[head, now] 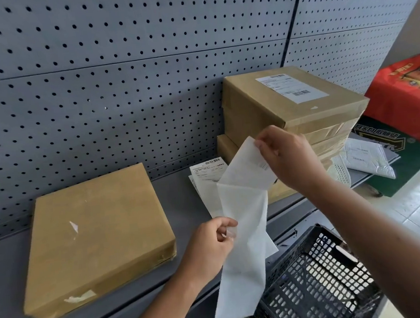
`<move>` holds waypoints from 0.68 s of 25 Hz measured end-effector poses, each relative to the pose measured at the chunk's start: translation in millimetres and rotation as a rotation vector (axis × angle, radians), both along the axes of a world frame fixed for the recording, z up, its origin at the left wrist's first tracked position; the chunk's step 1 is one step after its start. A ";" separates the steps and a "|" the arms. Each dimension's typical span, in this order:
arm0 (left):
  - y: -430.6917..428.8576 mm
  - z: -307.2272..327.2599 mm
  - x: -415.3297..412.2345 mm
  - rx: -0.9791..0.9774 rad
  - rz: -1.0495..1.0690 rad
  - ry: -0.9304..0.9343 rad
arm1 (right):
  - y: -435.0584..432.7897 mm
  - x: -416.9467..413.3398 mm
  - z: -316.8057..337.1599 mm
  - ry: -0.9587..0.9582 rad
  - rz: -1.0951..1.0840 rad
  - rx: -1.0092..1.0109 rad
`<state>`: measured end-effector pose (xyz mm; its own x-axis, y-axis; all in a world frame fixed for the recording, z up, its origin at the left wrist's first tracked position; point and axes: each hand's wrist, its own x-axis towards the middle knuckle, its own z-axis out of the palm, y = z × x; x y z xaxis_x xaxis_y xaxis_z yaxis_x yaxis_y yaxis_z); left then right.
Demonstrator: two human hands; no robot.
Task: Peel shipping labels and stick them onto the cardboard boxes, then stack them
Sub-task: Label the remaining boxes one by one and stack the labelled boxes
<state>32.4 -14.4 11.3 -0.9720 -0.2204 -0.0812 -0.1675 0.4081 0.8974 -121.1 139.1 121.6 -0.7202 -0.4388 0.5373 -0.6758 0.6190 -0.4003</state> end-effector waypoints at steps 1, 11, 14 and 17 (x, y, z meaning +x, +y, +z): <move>0.1 -1.1 -0.5 -0.002 0.002 -0.009 | -0.1 -1.7 5.4 0.026 -0.012 -0.023; -1.3 -11.4 2.3 -0.058 0.019 -0.130 | -2.6 -9.3 55.2 0.254 -0.078 -0.195; -2.8 -13.1 4.6 -0.082 -0.012 -0.183 | 0.6 -7.0 71.5 0.222 -0.070 -0.272; -6.1 -8.3 8.4 -0.077 -0.059 -0.233 | 1.7 4.0 81.2 0.205 -0.022 -0.329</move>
